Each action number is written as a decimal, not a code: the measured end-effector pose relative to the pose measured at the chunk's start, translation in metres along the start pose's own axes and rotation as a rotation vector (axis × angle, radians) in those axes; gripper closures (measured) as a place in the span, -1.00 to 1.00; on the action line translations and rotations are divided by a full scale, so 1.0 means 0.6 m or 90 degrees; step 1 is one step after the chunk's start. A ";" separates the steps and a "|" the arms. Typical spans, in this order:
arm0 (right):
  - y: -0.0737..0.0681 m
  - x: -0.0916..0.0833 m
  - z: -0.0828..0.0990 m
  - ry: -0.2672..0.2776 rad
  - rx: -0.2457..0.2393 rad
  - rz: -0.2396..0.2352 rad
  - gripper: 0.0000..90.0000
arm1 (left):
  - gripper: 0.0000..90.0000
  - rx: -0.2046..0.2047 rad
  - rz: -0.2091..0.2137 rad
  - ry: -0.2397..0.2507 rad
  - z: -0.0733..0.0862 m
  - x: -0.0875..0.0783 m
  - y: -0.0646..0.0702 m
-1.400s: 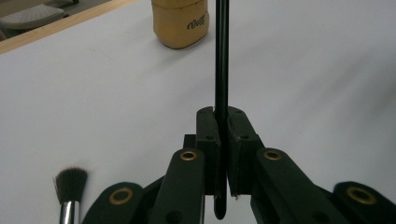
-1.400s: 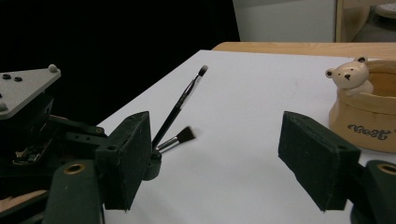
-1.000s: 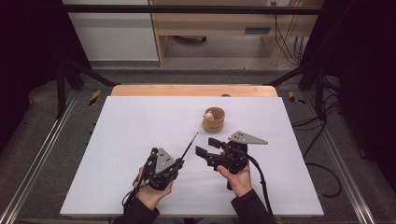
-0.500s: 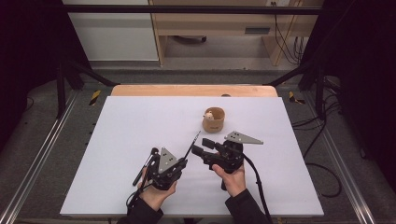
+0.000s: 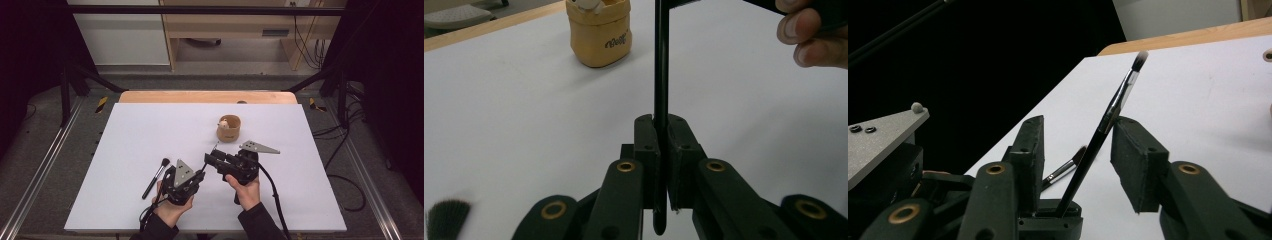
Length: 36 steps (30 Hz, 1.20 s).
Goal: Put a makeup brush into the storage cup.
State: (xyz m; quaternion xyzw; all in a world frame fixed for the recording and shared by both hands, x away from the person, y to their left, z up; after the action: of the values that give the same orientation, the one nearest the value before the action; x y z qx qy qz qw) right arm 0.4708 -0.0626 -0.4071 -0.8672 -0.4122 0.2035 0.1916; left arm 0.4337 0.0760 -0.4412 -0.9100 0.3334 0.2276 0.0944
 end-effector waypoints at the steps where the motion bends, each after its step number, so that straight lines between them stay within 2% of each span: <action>1: 0.001 0.001 0.000 0.001 0.000 -0.002 0.32 | 0.88 -0.001 0.000 0.001 0.000 0.000 0.000; 10: 0.003 0.003 0.002 0.000 0.021 -0.009 0.55 | 0.88 0.000 0.001 0.006 -0.001 -0.002 0.006; 22: 0.006 0.003 0.002 -0.001 0.028 -0.013 0.79 | 0.88 0.001 0.003 0.010 -0.001 -0.002 0.011; 33: 0.000 0.000 0.002 -0.003 0.024 -0.046 0.89 | 0.87 0.008 0.007 0.007 0.000 0.000 0.015; 36: -0.002 -0.002 0.001 -0.001 0.022 -0.051 0.89 | 0.80 0.011 0.008 0.008 0.000 0.000 0.015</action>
State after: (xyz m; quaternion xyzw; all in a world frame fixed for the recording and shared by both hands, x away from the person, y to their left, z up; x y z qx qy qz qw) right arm 0.4690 -0.0624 -0.4070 -0.8466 -0.4429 0.2032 0.2141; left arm 0.4280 0.0692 -0.4413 -0.9084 0.3416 0.2198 0.0990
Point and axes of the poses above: each handheld gripper's, and its own axes: x roughly forward along the jaws, z roughly out of its underside, y roughly to its right, the point moved 5 cm from there along x, roughly forward along the jaws, and after that the axes turned 3 degrees about y, right-handed, at the moved point
